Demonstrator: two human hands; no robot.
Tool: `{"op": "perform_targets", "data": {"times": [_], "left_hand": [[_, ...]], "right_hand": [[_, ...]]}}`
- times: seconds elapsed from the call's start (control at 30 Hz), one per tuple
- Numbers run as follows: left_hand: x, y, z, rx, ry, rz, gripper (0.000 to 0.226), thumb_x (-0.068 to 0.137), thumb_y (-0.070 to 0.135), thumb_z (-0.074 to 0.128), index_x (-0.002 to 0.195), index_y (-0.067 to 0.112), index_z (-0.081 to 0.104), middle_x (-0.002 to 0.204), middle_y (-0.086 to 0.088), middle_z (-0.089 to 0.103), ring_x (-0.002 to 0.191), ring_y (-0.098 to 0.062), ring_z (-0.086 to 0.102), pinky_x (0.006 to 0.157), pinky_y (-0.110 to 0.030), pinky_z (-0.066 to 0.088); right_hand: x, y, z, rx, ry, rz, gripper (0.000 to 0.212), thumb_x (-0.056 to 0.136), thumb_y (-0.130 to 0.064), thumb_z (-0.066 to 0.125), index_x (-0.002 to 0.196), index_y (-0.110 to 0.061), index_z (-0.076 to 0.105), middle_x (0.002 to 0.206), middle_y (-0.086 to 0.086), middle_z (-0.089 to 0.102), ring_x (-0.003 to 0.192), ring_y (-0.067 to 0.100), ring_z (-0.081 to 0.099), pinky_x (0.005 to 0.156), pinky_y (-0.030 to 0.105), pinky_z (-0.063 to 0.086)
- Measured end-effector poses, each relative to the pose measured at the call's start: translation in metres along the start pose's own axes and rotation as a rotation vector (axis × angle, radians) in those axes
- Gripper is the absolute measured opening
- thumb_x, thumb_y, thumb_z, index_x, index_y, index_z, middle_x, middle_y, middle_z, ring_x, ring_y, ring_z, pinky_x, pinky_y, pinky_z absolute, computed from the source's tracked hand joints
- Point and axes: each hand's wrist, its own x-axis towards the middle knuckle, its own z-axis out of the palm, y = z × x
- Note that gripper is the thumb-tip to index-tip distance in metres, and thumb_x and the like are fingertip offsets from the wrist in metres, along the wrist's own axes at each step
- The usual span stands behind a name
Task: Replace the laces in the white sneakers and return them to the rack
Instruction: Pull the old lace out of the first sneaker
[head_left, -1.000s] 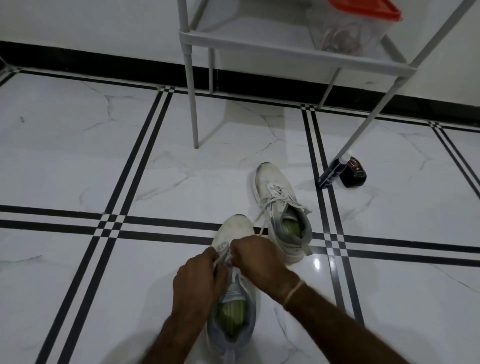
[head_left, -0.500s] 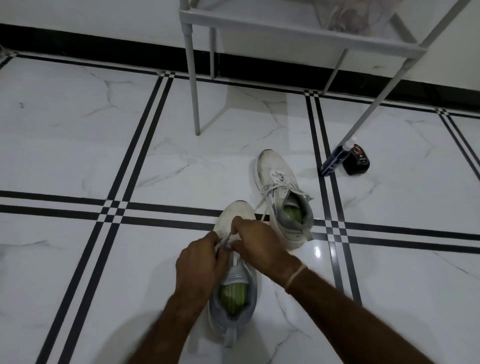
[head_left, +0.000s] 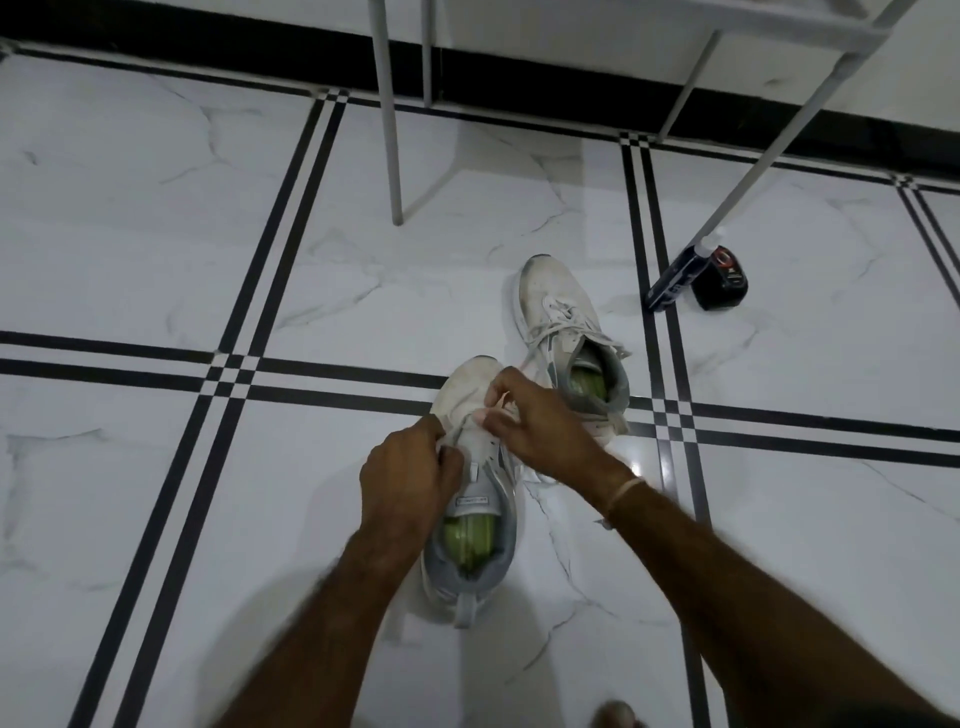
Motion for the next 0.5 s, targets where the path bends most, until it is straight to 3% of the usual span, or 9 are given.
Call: {"op": "perform_targets", "data": {"times": [0.07, 0.13, 0.2, 0.27, 0.33, 0.43, 0.5], "left_hand": [[-0.001, 0.0, 0.0, -0.01, -0.006, -0.002, 0.03, 0.097, 0.045, 0.055, 0.098, 0.016, 0.061, 0.085, -0.001, 0.067, 0.074, -0.019, 0.058, 0.066, -0.03, 0.042], [-0.001, 0.0, -0.001, -0.015, -0.016, -0.003, 0.03, 0.097, 0.046, 0.055, 0.099, 0.017, 0.062, 0.086, -0.001, 0.068, 0.076, -0.021, 0.062, 0.069, -0.033, 0.05], [-0.002, 0.001, -0.002, -0.009, -0.026, -0.001, 0.026, 0.097, 0.043, 0.056, 0.098, 0.018, 0.062, 0.085, -0.001, 0.068, 0.078, -0.024, 0.064, 0.071, -0.037, 0.055], [-0.002, 0.002, -0.003, -0.014, -0.025, 0.004, 0.024, 0.097, 0.041, 0.055, 0.097, 0.018, 0.06, 0.084, -0.001, 0.067, 0.078, -0.025, 0.064, 0.071, -0.037, 0.054], [-0.003, 0.002, -0.004, -0.029, -0.019, 0.001, 0.023, 0.097, 0.04, 0.055, 0.098, 0.018, 0.061, 0.084, -0.001, 0.067, 0.077, -0.023, 0.064, 0.071, -0.036, 0.053], [-0.001, 0.003, -0.003, -0.037, -0.016, -0.002, 0.021, 0.095, 0.037, 0.057, 0.098, 0.017, 0.062, 0.083, -0.002, 0.067, 0.077, -0.026, 0.063, 0.07, -0.037, 0.053], [-0.002, 0.003, -0.004, -0.042, -0.018, -0.01, 0.019, 0.094, 0.036, 0.057, 0.097, 0.017, 0.062, 0.082, -0.003, 0.067, 0.077, -0.027, 0.063, 0.069, -0.038, 0.053]], "right_hand": [[0.001, -0.004, 0.008, -0.463, -0.101, -0.064, 0.025, 0.092, -0.041, 0.07, 0.1, -0.018, 0.064, 0.089, 0.004, 0.07, 0.084, 0.022, 0.062, 0.068, 0.035, 0.04], [0.007, -0.011, 0.012, -0.631, -0.076, -0.13, 0.021, 0.096, -0.037, 0.065, 0.093, -0.016, 0.067, 0.09, 0.006, 0.07, 0.086, 0.025, 0.063, 0.067, 0.033, 0.034], [0.011, -0.013, 0.009, -0.381, 0.035, -0.104, 0.018, 0.097, -0.027, 0.065, 0.082, -0.018, 0.064, 0.082, 0.001, 0.066, 0.08, 0.022, 0.06, 0.068, 0.032, 0.037], [0.014, -0.008, -0.006, 0.161, 0.128, 0.072, 0.025, 0.1, -0.021, 0.061, 0.076, -0.017, 0.057, 0.074, -0.003, 0.057, 0.075, 0.016, 0.054, 0.07, 0.032, 0.041], [0.013, -0.007, -0.017, 0.459, 0.106, 0.24, 0.029, 0.104, -0.022, 0.054, 0.076, -0.014, 0.051, 0.07, 0.002, 0.045, 0.068, 0.018, 0.044, 0.063, 0.031, 0.038], [0.011, -0.009, -0.022, 0.545, 0.048, 0.302, 0.027, 0.105, -0.022, 0.051, 0.079, -0.014, 0.049, 0.067, 0.002, 0.041, 0.062, 0.015, 0.038, 0.055, 0.027, 0.033], [0.007, -0.005, -0.022, 0.402, -0.005, 0.202, 0.027, 0.102, -0.022, 0.052, 0.077, -0.012, 0.049, 0.069, 0.003, 0.043, 0.064, 0.014, 0.04, 0.058, 0.028, 0.035]]}}
